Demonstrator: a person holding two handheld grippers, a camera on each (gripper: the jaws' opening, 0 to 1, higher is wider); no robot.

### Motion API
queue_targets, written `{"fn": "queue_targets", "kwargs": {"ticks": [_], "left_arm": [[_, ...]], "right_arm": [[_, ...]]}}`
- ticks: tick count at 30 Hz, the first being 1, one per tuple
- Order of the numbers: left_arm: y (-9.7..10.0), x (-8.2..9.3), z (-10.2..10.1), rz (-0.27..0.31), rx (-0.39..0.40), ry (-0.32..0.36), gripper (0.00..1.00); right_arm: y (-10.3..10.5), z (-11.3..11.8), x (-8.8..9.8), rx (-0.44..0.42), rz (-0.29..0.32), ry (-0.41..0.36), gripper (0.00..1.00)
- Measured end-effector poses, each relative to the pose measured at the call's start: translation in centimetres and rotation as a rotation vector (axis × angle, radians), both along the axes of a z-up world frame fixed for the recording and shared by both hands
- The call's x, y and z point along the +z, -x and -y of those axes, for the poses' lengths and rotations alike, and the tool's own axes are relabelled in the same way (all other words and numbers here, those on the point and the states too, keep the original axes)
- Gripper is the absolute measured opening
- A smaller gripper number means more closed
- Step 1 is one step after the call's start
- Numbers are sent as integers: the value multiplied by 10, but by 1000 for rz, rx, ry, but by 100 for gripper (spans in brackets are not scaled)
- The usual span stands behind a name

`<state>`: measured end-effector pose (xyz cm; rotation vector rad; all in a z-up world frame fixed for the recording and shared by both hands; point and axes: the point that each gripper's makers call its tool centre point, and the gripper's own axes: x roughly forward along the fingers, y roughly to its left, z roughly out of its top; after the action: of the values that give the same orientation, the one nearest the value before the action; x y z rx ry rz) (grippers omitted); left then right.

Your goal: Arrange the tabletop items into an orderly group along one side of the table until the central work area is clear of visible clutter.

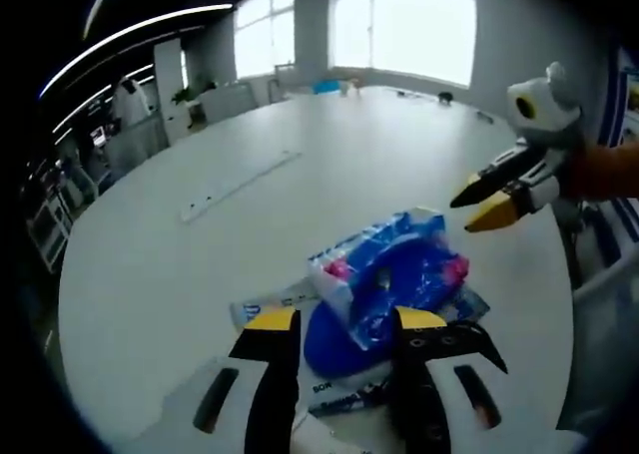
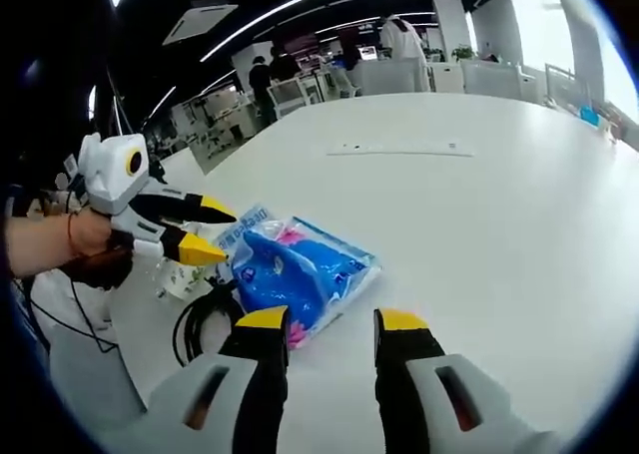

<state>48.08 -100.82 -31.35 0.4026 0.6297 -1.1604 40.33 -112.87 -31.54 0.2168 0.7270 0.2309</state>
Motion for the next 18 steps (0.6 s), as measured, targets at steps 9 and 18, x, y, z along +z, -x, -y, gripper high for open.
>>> {"fn": "queue_targets", "kwargs": {"ticks": [9,18], "left_arm": [[-1,-3,2,8,-10,-25,32],[0,-10,1,4,-13,-52,32]], "right_arm": [[0,-1,-4,0,-16,3,29],[-2,-2,-7,-3,-25,-1,25]]}}
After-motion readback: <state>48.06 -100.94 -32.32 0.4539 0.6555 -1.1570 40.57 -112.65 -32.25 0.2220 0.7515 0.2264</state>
